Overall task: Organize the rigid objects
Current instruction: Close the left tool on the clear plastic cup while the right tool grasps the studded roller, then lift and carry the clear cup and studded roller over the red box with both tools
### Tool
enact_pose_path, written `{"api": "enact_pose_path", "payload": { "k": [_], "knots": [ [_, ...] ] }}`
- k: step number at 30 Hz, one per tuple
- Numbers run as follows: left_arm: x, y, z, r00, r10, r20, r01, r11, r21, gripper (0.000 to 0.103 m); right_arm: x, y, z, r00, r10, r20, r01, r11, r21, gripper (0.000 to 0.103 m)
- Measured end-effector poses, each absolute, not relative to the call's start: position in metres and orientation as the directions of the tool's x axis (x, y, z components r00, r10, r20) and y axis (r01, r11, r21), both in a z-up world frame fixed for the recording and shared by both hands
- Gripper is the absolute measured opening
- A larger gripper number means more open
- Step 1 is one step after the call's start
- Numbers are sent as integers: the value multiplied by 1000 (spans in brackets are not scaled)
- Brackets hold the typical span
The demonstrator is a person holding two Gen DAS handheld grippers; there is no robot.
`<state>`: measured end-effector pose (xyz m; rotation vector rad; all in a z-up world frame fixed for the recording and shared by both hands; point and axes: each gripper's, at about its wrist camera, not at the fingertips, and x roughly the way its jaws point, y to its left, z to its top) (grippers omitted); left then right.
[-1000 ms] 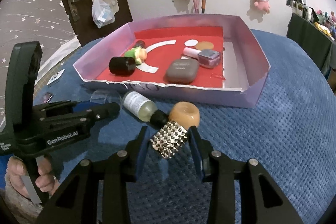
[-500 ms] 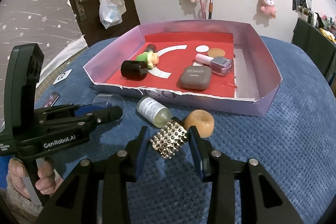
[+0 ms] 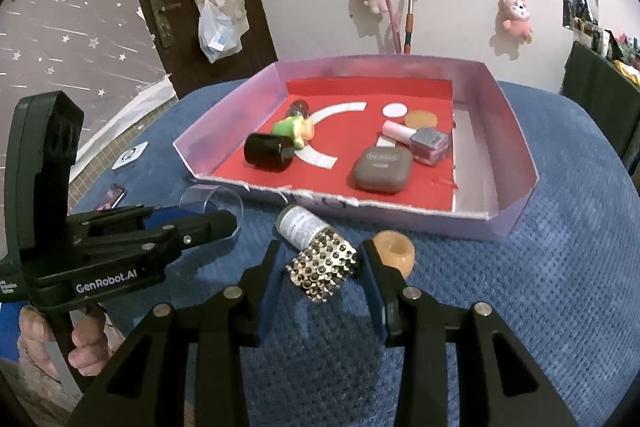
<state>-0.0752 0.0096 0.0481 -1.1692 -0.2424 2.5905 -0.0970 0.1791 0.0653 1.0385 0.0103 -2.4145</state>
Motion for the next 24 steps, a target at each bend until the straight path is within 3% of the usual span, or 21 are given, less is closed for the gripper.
{"api": "enact_pose_path", "payload": {
  "k": [24],
  "knots": [
    [-114,13,70,-650,335,-682,-217,-942,-256,30,-153,181,91,-578,-478,-661,485,-853,193,41]
  ]
}}
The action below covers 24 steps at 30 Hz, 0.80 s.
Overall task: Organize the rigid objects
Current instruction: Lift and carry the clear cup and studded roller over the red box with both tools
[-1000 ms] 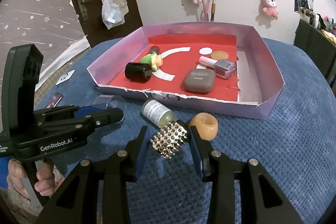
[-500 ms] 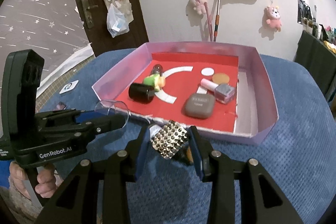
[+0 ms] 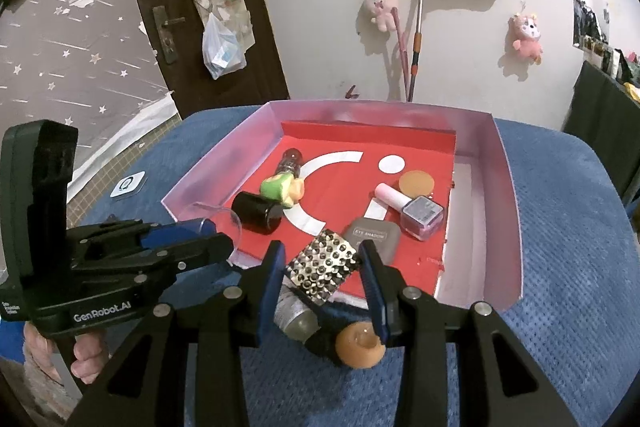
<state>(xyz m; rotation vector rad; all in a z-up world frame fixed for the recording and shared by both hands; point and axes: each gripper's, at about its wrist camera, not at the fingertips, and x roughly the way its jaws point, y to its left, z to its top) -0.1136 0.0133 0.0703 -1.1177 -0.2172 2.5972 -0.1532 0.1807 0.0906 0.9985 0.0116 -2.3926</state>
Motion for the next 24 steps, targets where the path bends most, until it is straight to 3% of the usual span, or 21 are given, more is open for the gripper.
{"api": "enact_pose_path", "payload": {
  "k": [24],
  "knots": [
    [-139,15,52,-594,344,-727,-226,-939,-260,30,-192,171,59,-464,-500,-731,475,-837,272,41]
  ]
}}
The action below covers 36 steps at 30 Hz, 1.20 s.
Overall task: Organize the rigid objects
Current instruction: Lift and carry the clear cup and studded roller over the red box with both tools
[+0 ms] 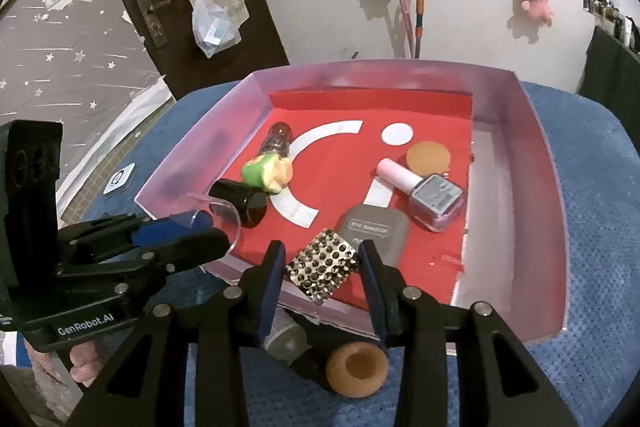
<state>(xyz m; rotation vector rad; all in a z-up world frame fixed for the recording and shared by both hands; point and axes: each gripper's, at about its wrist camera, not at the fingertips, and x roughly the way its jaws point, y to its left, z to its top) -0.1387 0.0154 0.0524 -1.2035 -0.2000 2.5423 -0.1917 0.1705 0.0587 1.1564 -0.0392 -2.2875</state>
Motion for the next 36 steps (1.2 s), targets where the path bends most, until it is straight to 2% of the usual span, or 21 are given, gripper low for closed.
{"api": "enact_pose_path", "payload": {
  "k": [12,24,27,30,36],
  "knots": [
    [-152,13,32,-526,347,-776,-216,-937,-273,30,-207,157,43,-370,-539,-757,488,-806,335,41],
    [-157,10,31,-522,365,-771,-224,-931,-289,30,-218,146,25,-274,-572,-773,486,-776,401,41],
    [-158,10,31,-524,362,-771,-225,-932,-285,30,-217,145,29,-327,-516,-791,485,-811,328,41],
    [-162,10,31,-531,352,-771,-220,-936,-276,29,-221,152,28,-340,-510,-790,468,-821,328,41],
    [-173,9,27,-540,323,-777,-193,-946,-259,29,-225,166,30,-431,-418,-800,429,-875,225,41]
  ]
}}
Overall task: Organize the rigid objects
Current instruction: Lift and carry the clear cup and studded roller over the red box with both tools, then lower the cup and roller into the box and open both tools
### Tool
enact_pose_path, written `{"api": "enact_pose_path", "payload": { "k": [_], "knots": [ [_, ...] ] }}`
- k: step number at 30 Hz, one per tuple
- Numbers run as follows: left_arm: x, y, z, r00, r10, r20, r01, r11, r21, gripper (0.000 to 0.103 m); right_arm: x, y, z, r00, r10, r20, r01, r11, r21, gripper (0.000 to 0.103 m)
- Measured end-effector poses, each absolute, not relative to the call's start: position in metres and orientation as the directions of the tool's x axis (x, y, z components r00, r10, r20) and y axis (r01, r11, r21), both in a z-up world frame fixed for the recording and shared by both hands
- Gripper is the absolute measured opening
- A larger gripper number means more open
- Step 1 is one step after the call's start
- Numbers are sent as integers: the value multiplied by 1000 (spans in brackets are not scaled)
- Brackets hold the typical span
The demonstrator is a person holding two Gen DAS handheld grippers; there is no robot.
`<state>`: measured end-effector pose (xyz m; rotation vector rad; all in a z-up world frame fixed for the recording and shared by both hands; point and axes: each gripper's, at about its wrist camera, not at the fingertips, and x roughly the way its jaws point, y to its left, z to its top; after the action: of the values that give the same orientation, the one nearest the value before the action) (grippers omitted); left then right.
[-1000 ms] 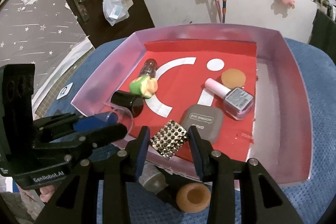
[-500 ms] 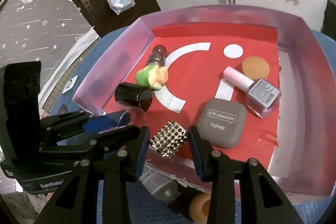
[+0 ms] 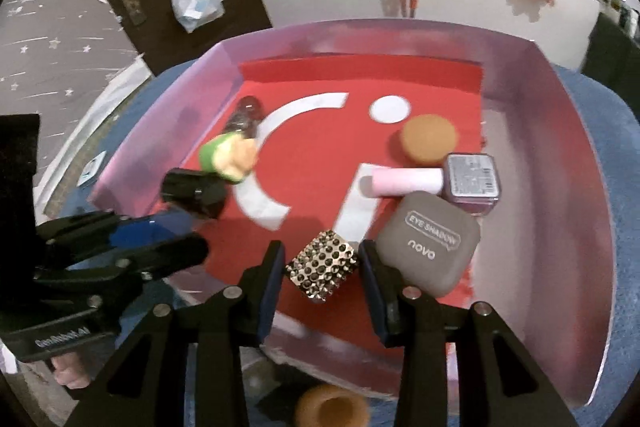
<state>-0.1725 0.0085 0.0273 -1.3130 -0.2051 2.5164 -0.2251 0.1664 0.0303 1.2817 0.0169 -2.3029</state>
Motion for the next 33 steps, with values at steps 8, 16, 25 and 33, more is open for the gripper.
{"api": "enact_pose_path", "payload": {
  "k": [8,16,25,33],
  "knots": [
    [-188,-1,18,-564,274,-779,-143,-961,-236,29,-228,163,31,-480,-372,-795,416,-894,167,41],
    [-192,-3,16,-575,260,-776,-128,-965,-229,27,-232,157,32,-510,-351,-785,414,-900,134,41],
    [-192,-4,16,-575,261,-776,-127,-965,-230,27,-233,157,32,-512,-353,-783,412,-901,137,41],
    [-192,-3,16,-575,257,-777,-127,-966,-226,27,-233,157,33,-512,-355,-782,411,-901,139,41]
  ]
}}
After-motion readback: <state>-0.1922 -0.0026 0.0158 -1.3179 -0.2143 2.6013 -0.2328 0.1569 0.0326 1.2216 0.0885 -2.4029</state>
